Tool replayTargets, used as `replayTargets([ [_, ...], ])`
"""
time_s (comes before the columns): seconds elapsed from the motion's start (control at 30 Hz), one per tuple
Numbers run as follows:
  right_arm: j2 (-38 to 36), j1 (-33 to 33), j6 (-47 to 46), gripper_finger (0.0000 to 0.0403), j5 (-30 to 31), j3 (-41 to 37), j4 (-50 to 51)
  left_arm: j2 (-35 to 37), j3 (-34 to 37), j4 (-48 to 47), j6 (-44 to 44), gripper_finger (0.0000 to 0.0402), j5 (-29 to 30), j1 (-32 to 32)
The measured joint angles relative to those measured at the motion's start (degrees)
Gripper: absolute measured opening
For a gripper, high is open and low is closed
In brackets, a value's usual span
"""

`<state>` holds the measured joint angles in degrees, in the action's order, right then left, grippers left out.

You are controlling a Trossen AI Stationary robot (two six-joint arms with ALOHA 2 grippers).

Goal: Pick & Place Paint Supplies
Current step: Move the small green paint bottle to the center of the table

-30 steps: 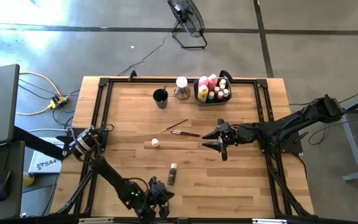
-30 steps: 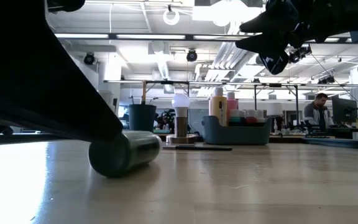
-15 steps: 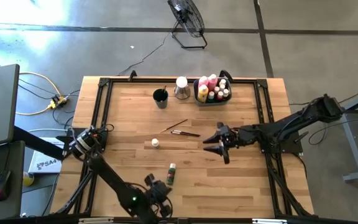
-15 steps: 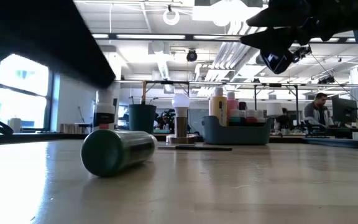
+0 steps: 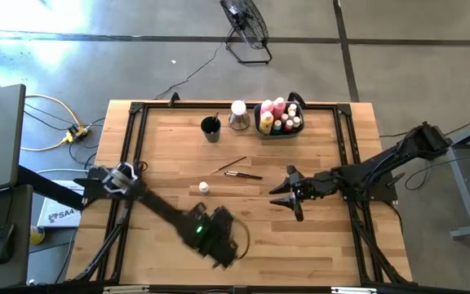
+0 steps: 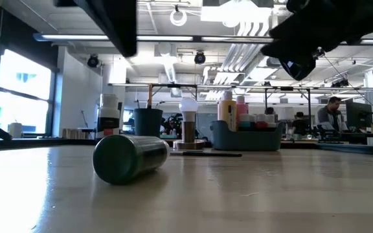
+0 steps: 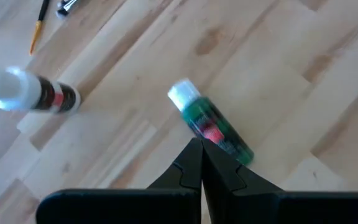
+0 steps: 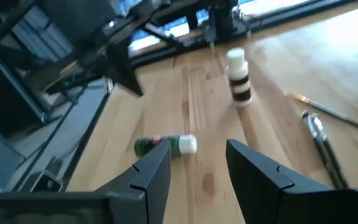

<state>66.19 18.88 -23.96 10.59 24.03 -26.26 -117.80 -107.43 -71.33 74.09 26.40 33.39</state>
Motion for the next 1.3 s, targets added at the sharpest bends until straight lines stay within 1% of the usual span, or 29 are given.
replayTargets([
  [0.17,0.0,2.9,-0.3,0.0148,0.0,0.0,4.1,0.0,-0.7,-0.2,-6.3,0.0,-6.9,-6.7],
  [0.37,0.0,6.7,-0.5,0.0148,0.1,0.0,7.8,0.0,-0.7,-0.8,-13.5,0.0,-14.4,-12.2],
  [0.47,0.0,8.8,-0.4,0.0148,2.5,0.0,8.2,0.0,-0.7,-0.8,-14.1,0.0,-16.1,-14.8],
  [0.53,0.0,10.1,-0.4,0.0148,4.3,0.0,8.7,0.0,-0.7,-0.8,-16.0,0.0,-18.3,-16.2],
  [0.7,0.0,12.5,-0.3,0.0148,6.1,0.0,10.7,0.0,-0.7,-0.8,-19.4,0.0,-17.7,-18.0],
  [0.77,0.0,13.2,-0.2,0.0148,7.7,0.0,12.3,0.0,-0.7,-0.9,-20.2,0.0,-19.3,-18.7],
  [0.87,0.0,14.0,-0.2,0.0148,9.2,0.0,15.6,0.0,-0.7,-1.1,-19.1,0.0,-21.0,-19.3],
  [0.97,0.0,14.4,-0.2,0.0148,10.3,0.0,16.6,0.0,-0.7,-0.9,-16.8,0.0,-21.2,-19.3],
  [1.07,0.0,14.5,0.1,0.0148,10.2,0.0,16.6,0.0,-0.7,0.0,-16.2,0.0,-21.2,-19.4],
  [1.17,0.0,14.5,-0.4,0.0148,8.9,0.0,16.6,0.0,-0.6,0.7,-15.4,0.0,-21.4,-19.5],
  [1.3,0.0,14.5,-4.4,0.0148,7.1,0.0,16.5,0.0,-0.6,3.3,-15.8,0.0,-22.7,-19.5],
])
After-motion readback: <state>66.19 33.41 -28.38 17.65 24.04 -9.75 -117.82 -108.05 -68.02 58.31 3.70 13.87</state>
